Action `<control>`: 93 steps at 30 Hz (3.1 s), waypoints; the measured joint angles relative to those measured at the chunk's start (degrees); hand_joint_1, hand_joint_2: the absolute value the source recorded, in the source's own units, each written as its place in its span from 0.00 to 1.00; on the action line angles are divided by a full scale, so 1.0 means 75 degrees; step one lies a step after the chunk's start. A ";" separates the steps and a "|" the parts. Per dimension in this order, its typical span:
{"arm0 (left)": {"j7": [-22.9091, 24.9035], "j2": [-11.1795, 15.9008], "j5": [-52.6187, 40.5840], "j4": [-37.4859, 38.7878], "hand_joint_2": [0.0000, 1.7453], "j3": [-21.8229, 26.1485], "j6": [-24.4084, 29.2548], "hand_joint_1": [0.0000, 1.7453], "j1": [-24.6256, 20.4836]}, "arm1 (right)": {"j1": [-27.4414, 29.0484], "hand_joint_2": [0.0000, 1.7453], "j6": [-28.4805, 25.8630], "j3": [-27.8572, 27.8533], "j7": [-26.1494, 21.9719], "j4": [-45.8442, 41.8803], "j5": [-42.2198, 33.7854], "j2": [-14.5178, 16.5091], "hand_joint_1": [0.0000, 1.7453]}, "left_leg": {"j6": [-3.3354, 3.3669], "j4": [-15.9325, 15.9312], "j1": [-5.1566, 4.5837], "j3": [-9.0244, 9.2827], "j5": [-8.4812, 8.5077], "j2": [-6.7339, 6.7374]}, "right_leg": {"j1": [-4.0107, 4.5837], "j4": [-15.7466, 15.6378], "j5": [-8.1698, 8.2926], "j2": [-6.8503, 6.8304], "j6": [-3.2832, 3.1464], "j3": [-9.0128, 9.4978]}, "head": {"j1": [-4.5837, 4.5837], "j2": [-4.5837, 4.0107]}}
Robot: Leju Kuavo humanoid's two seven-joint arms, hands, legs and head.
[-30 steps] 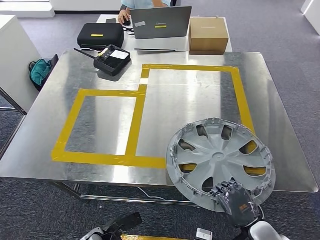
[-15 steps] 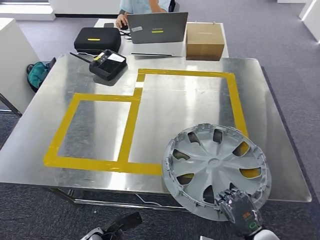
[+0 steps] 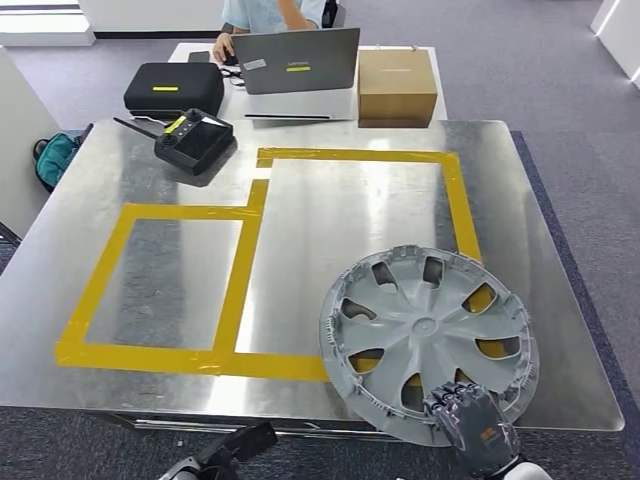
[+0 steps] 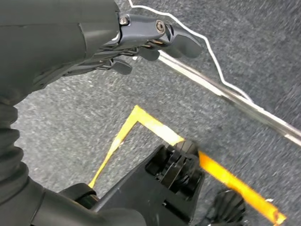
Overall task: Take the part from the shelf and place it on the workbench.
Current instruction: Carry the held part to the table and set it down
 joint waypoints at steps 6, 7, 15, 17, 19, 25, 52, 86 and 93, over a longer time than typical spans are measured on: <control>0.0043 -0.0004 0.0157 0.0005 1.00 0.0048 0.0108 0.00 -0.0018 | 0.0221 1.00 -0.0010 -0.0019 0.0156 -0.0034 -0.0048 -0.0148 1.00 | 0.0021 -0.0354 0.0034 0.0178 -0.0145 0.0007 | 0.0027 0.0321 -0.0273 -0.0014 0.0191 -0.0183 | 0.0047 0.0001; 0.0062 -0.0004 0.0178 0.0005 1.00 0.0063 0.0121 0.00 -0.0025 | 0.0249 1.00 -0.0014 -0.0033 0.0179 -0.0034 -0.0067 -0.0171 1.00 | 0.0059 -0.0359 0.0025 0.0201 -0.0172 0.0019 | 0.0040 0.0788 -0.0458 -0.0036 0.0197 -0.0456 | 0.0066 0.0000; 0.0155 0.0003 0.0432 0.0005 1.00 0.0263 0.0272 0.00 -0.0036 | 0.0546 1.00 -0.0202 -0.0280 0.0243 -0.0037 -0.0707 -0.0211 1.00 | 0.0036 -0.0348 -0.0059 0.0404 -0.0338 -0.0026 | 0.0081 0.0256 0.0351 -0.0033 0.0113 -0.0589 | 0.0085 0.0000; 0.0155 0.0019 0.0474 0.0005 1.00 0.0325 0.0315 0.00 -0.0038 | 0.0630 1.00 -0.0288 -0.0464 0.0122 -0.0029 -0.1070 -0.0199 1.00 | -0.0038 -0.0375 -0.0090 0.0399 -0.0340 -0.0061 | 0.0096 0.0038 0.0371 -0.0048 0.0033 -0.0472 | 0.0077 0.0000; 0.0154 0.0047 0.0511 0.0005 1.00 0.0374 0.0351 0.00 -0.0024 | 0.0728 1.00 -0.0360 -0.0688 -0.0038 -0.0021 -0.1363 -0.0176 1.00 | -0.0117 -0.0390 -0.0084 0.0396 -0.0321 -0.0076 | 0.0076 0.0005 0.0421 -0.0080 -0.0065 -0.0470 | 0.0076 0.0000; 0.0103 0.0147 0.0653 0.0006 1.00 0.0514 0.0419 0.00 0.0064 | 0.1005 1.00 -0.0444 -0.1465 -0.0605 0.0023 -0.2060 0.0028 1.00 | -0.0354 0.1668 0.0001 -0.0627 -0.1334 -0.0060 | -0.0037 -0.0057 0.0498 -0.0200 -0.0171 -0.0511 | -0.0024 0.0000; -0.0263 0.0431 0.0997 0.0017 1.00 0.1047 0.0621 0.00 0.0346 | 0.0148 1.00 0.0383 -0.4188 -0.2940 -0.0170 -0.5228 0.1703 1.00 | 0.0055 -0.0434 -0.0089 0.0779 -0.0616 -0.0067 | 0.0215 0.0024 0.0729 -0.0086 -0.0050 -0.0768 | 0.0047 0.0000; -0.0127 0.0554 0.0665 0.0072 0.00 0.1122 0.0958 0.00 0.0300 | -0.0693 1.00 0.0001 -0.3570 -0.2493 0.1395 -0.2558 0.1604 0.00 | -0.0056 -0.0496 -0.0089 0.0813 -0.0603 -0.0068 | 0.0225 -0.0018 0.0719 -0.0098 -0.0122 -0.0725 | 0.0053 0.0000; -0.0015 0.0570 0.0660 0.0092 0.00 0.1123 0.1080 0.00 0.0305 | -0.0712 1.00 -0.0345 -0.3382 -0.2425 0.1418 -0.2478 0.1590 0.00 | -0.0056 -0.0496 -0.0088 0.0811 -0.0603 -0.0068 | 0.0225 -0.0018 0.0719 -0.0098 -0.0122 -0.0726 | 0.0054 0.0000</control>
